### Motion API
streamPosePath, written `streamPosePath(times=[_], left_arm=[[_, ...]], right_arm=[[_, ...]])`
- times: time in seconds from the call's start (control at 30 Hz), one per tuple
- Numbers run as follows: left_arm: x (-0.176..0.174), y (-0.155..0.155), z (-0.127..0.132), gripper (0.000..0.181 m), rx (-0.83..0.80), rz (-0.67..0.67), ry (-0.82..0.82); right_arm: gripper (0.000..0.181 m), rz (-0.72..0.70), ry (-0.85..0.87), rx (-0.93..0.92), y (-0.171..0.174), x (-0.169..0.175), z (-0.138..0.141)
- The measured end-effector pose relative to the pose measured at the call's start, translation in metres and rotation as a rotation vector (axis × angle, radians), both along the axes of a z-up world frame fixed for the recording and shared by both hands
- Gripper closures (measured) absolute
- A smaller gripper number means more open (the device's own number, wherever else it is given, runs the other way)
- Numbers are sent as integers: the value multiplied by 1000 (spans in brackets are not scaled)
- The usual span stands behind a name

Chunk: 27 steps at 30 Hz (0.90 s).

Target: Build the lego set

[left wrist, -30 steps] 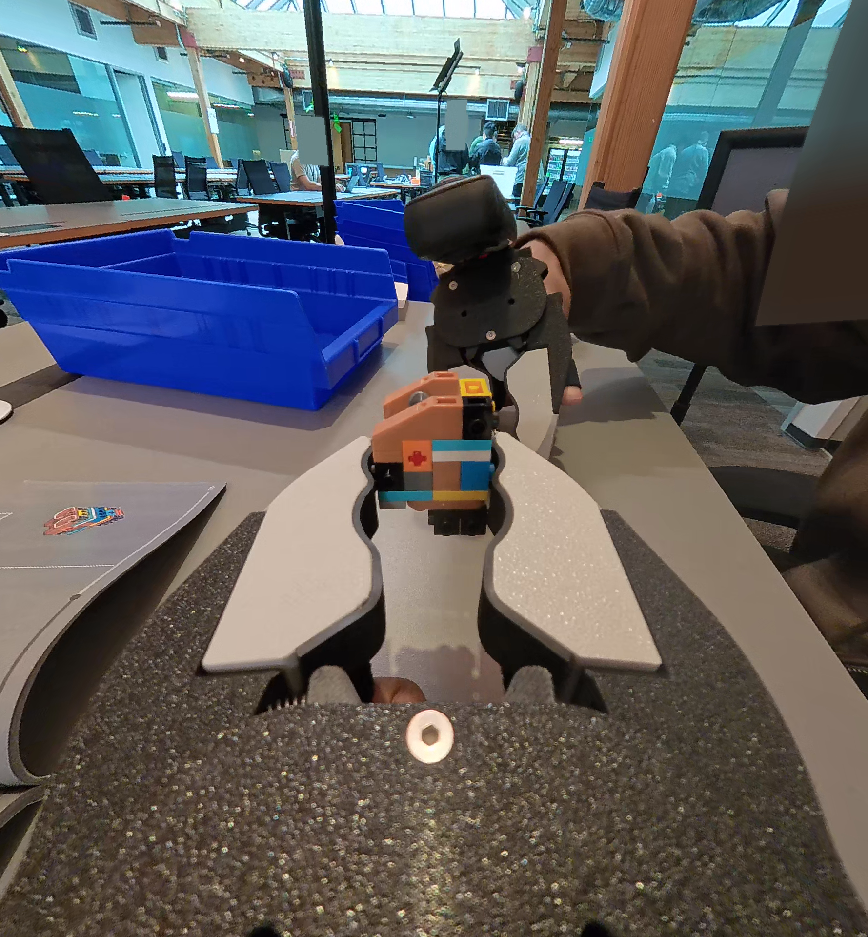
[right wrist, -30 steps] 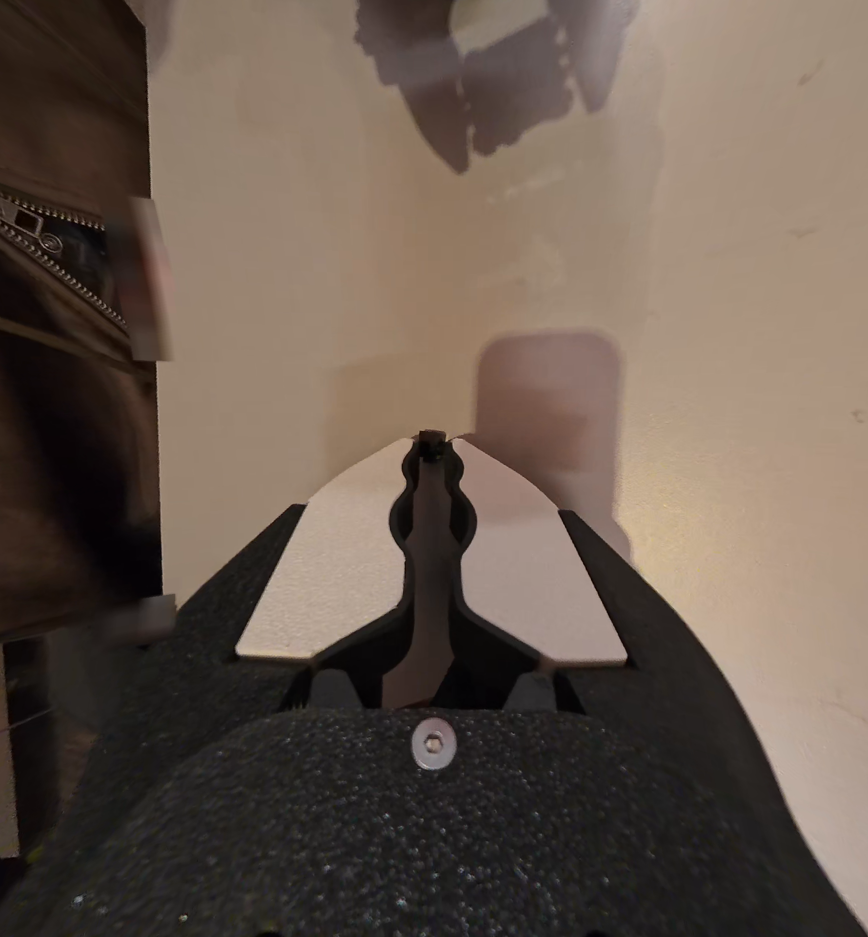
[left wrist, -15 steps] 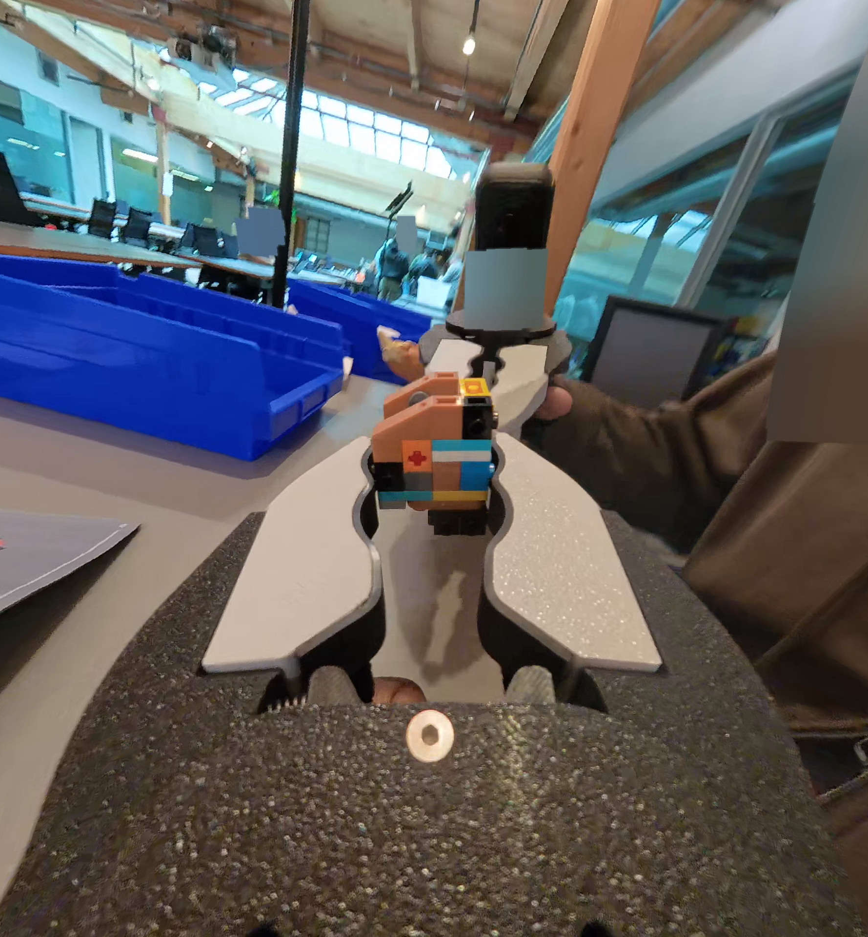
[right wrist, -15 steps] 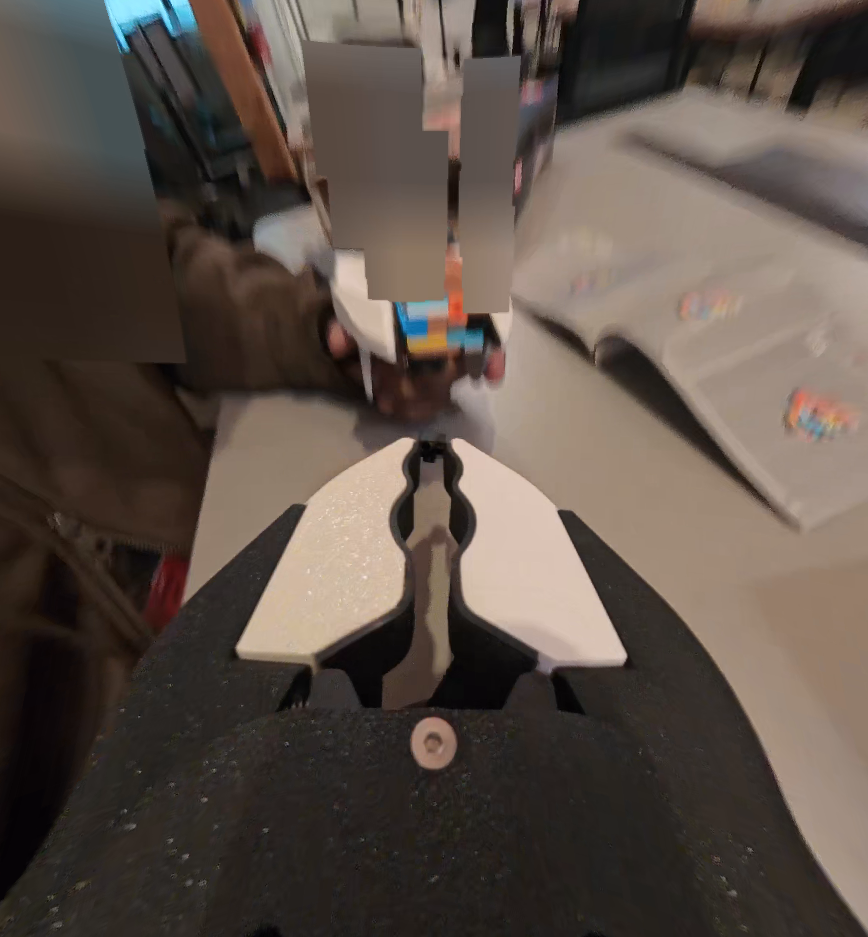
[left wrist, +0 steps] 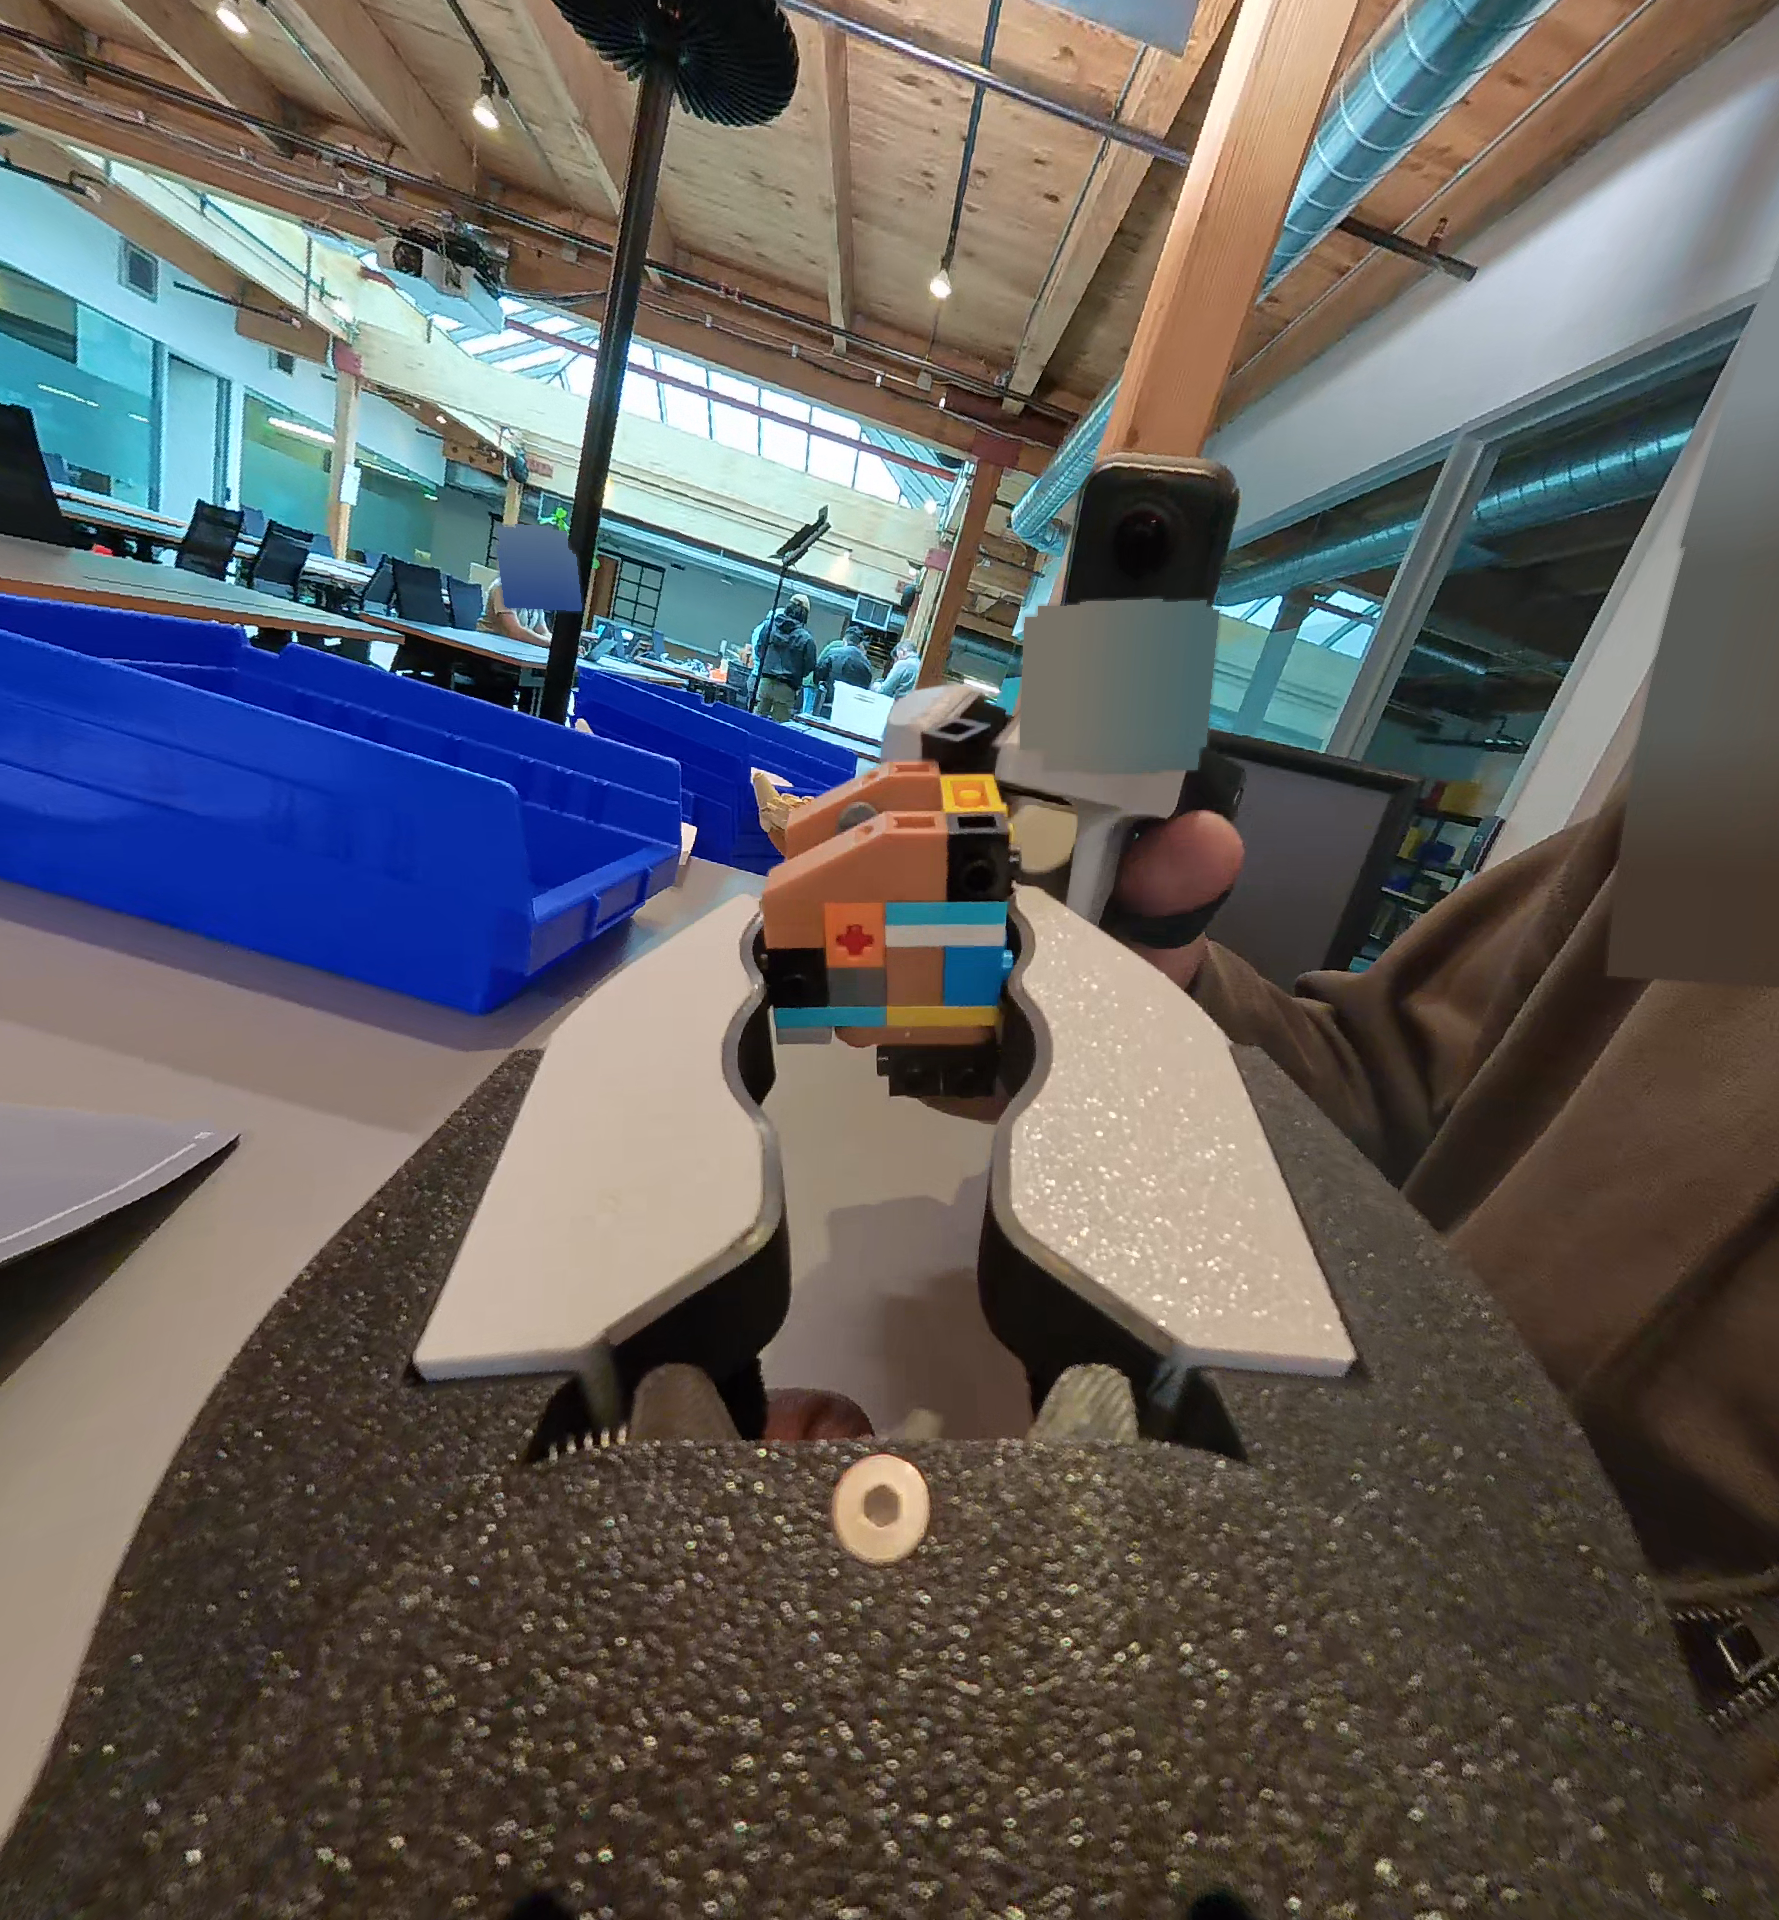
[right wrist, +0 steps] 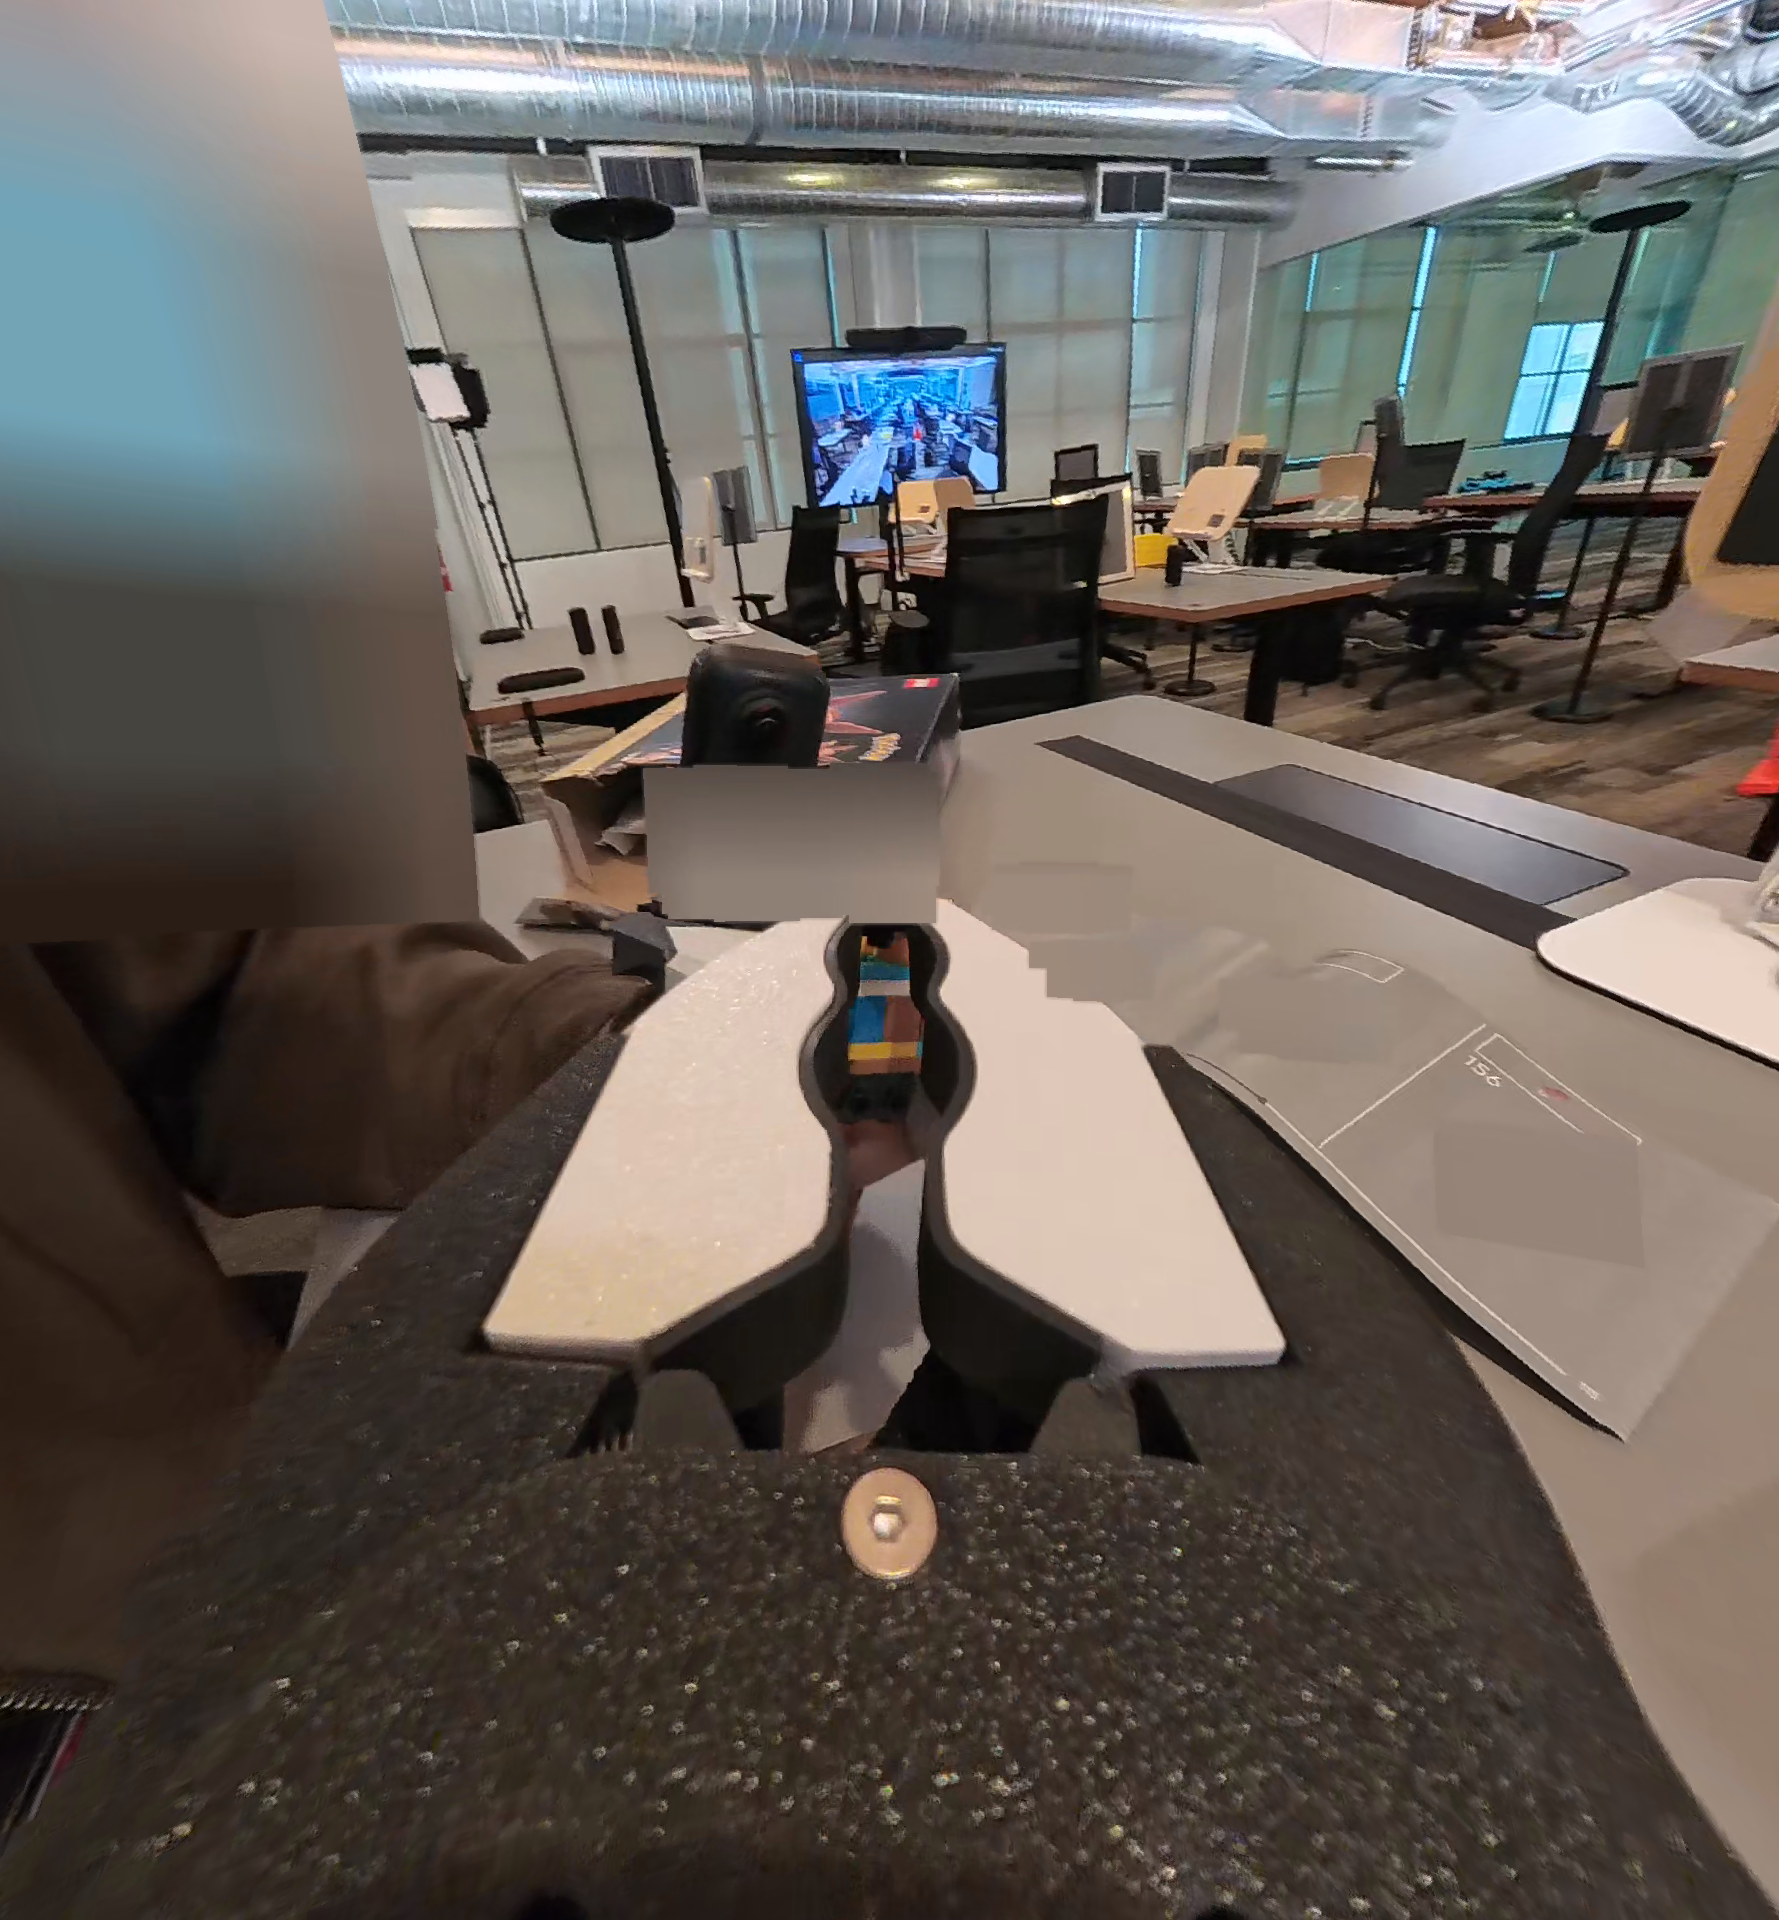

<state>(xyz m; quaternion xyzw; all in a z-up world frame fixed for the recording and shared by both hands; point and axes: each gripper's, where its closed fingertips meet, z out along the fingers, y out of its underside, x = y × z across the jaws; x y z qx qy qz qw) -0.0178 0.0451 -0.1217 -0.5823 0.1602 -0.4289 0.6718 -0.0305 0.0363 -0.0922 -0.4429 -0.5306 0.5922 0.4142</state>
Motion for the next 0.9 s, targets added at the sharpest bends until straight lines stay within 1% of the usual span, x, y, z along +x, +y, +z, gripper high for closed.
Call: streamPosePath(times=[0.27, 0.9], left_arm=[[-3, 3, -2, 140, -1, 39, 14], [-2, 4, -3, 140, -7, 45, 25]], right_arm=[[173, -63, -12, 43, 0, -2, -3], [170, -207, -7, 188, -4, -5, -9]])
